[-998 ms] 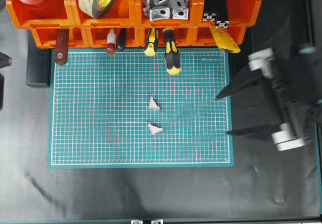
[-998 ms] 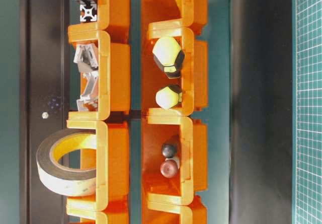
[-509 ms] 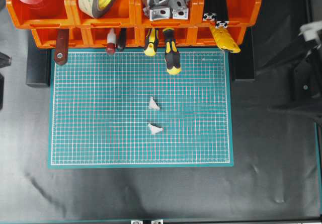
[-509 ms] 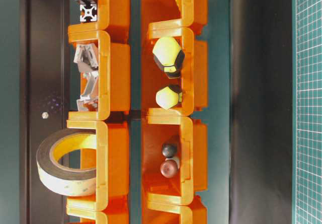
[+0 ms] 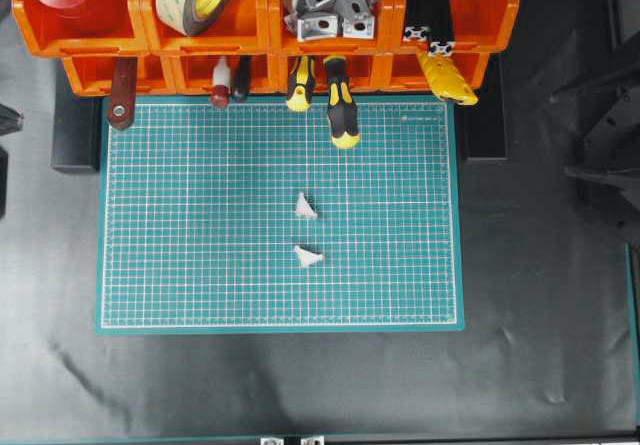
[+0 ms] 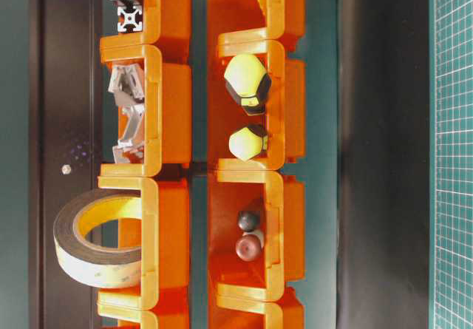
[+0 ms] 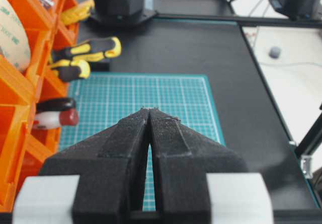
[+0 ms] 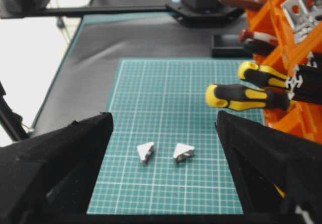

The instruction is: Pick corner brachets from container rack with right arm.

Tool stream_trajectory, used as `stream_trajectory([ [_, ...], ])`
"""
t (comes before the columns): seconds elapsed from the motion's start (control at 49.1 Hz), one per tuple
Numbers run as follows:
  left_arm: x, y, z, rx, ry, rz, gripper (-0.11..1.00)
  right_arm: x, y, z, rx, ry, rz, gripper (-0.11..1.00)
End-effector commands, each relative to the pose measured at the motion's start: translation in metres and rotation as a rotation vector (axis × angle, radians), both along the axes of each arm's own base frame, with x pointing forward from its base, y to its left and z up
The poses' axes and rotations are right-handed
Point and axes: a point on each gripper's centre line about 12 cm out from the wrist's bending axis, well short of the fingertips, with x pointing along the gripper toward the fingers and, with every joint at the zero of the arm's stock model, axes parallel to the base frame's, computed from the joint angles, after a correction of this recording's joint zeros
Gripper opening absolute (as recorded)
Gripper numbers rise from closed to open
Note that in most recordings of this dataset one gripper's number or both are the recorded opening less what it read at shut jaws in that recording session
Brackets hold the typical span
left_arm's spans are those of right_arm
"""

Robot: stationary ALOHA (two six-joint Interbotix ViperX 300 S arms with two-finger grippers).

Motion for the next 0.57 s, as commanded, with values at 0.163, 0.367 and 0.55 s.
stream_trajectory([
  [0.163, 0.0007, 0.0001, 0.0071, 0.008, -0.017, -0.001, 0.02, -0.0007, -0.0015, 0.0017, -0.004, -0.002, -0.008, 0.80],
  [0.367, 0.0011, 0.0011, 0.0039, 0.008, -0.010, 0.006, 0.02, -0.0022, -0.0054, 0.0005, -0.006, 0.011, -0.032, 0.80],
  [0.55, 0.0016, 0.0033, -0.0005, 0.009, 0.001, 0.019, 0.02, -0.0024, -0.0065, -0.0001, -0.006, 0.012, -0.039, 0.80],
])
